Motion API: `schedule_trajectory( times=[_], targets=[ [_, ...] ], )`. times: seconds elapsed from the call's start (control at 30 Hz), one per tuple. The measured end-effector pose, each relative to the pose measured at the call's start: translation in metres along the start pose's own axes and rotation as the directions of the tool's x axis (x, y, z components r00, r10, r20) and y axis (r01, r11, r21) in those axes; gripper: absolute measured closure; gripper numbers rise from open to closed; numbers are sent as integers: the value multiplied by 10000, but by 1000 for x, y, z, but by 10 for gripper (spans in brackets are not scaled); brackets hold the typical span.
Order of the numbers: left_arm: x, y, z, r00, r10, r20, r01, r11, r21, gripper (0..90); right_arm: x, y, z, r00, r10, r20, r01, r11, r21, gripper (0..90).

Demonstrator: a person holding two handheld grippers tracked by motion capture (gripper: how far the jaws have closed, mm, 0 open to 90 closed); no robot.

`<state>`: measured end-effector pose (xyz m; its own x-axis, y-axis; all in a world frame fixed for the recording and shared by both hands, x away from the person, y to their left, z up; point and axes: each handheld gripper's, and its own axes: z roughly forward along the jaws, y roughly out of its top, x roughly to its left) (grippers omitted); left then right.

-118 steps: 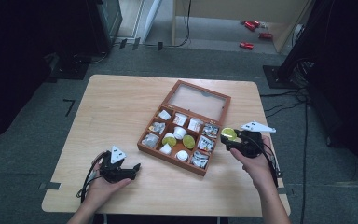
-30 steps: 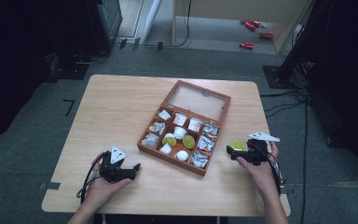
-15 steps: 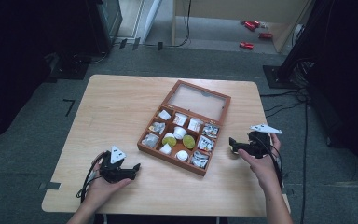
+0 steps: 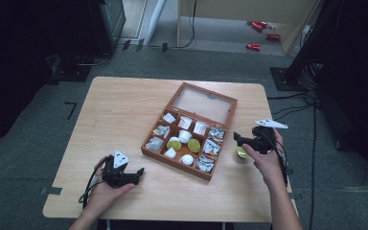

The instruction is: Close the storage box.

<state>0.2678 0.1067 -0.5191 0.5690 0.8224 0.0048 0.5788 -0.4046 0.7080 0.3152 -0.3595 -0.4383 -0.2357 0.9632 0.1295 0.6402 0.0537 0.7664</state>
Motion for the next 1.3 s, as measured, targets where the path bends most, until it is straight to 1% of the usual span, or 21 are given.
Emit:
schedule_trajectory(
  times=[0.13, 0.2, 0.3, 0.43, 0.63, 0.73, 0.8, 0.87, 0.93, 1.03, 1.07, 1.1, 1.23, 1.3],
  targets=[
    [0, 0, 0, 10000, 2, -3, -2, 10000, 0, 146, 2, 7, 6, 10000, 70, -61, -70, 10000, -18, 247],
    [0, 0, 0, 10000, 4, -4, -4, 10000, 1, 146, 4, 9, 10, 9998, 78, -161, -78, 10000, -3, 295],
    [0, 0, 0, 10000, 3, -5, -3, 10000, 1, 146, 8, 12, 17, 9995, -93, -301, 97, 9999, 112, 359],
    [0, 0, 0, 10000, 0, 0, 0, 10000, 0, 146, 11, 17, 26, 9993, -76, -364, 83, 9997, 212, 419],
    [0, 0, 0, 10000, 18, 0, -18, 10000, 11, 146, 13, 26, 45, 9990, 374, -233, -365, 9987, 368, 490],
    [0, 0, 0, 10000, 0, -16, 0, 10000, 3, 146, 16, 26, 54, 9982, 528, -287, -512, 9972, 537, 552],
    [0, 0, 0, 10000, -13, -32, 13, 10000, 1, 146, 18, 25, 59, 9974, 666, -261, -646, 9955, 695, 577],
    [0, 0, 0, 10000, -18, -34, 18, 10000, 2, 146, 18, 25, 62, 9971, 737, -180, -720, 9942, 800, 586],
    [0, 0, 0, 10000, -25, -39, 25, 10000, 0, 146, 17, 26, 65, 9957, 922, -127, -909, 9926, 807, 595],
    [0, 0, 0, 10000, -37, -50, 37, 10000, -7, 147, 12, 26, 68, 9939, 1090, 143, -1098, 9914, 713, 621],
    [0, 0, 0, 10000, -25, -52, 25, 10000, 6, 147, 10, 26, 69, 9942, 1063, 169, -1071, 9922, 633, 628],
    [0, 0, 0, 10000, -28, -56, 28, 10000, 7, 147, 9, 26, 70, 9923, 1224, 177, -1232, 9907, 583, 633],
    [0, 0, 0, 10000, -40, -66, 40, 10000, 4, 149, 6, 27, 74, 9913, 1314, 108, -1318, 9897, 558, 624],
    [0, 0, 0, 10000, -47, -79, 47, 10000, 6, 149, 5, 26, 75, 9865, 1615, 260, -1630, 9837, 754, 623]
  ],
)
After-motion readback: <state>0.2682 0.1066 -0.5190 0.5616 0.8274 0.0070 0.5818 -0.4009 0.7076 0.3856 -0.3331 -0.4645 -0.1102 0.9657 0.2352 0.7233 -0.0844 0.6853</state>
